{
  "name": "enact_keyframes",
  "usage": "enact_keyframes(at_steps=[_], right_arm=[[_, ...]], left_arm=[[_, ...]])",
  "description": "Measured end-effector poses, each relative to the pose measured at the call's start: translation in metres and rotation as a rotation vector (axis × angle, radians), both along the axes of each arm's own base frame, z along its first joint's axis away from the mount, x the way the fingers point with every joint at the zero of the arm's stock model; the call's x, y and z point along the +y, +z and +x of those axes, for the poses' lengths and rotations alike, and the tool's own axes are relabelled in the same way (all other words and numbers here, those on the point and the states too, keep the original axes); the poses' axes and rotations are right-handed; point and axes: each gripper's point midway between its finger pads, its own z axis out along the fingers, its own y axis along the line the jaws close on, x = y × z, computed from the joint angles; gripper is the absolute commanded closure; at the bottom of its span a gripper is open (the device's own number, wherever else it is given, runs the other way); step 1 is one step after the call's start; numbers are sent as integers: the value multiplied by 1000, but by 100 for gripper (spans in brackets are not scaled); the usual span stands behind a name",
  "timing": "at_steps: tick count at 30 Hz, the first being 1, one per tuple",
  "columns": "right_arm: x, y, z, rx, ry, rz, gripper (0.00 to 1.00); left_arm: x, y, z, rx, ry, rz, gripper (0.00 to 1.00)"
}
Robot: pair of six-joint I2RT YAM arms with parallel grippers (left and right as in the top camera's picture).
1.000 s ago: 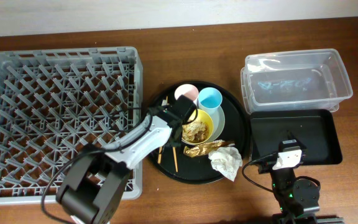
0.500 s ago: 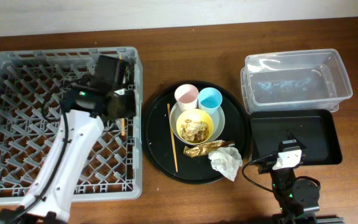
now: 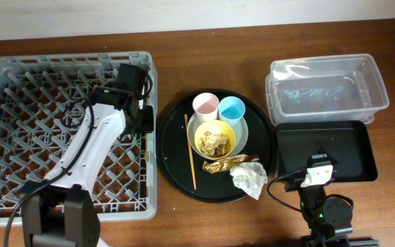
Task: Sort waste into correct bins and load items into the dishwasher rack
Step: 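Carry the chopsticks left and place them upright in the dish rack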
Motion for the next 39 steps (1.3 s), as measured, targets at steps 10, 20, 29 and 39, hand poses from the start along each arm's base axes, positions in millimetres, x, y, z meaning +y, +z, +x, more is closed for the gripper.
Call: enact_keyframes(at_steps=[10,20,29,39], right_arm=[[0,0,0,0,0,0,1],[0,0,0,0,0,1,1],[0,0,0,0,0,0,1],[0,0,0,0,0,1,1]], left_arm=[[-83,125,-50,-144,-213,-427,50],[-140,26,-108,11,-196,-302,67],[-144,-47,-116,-31,-53,-247,67],[-140,-92,-103,-14,-24,-154,68]])
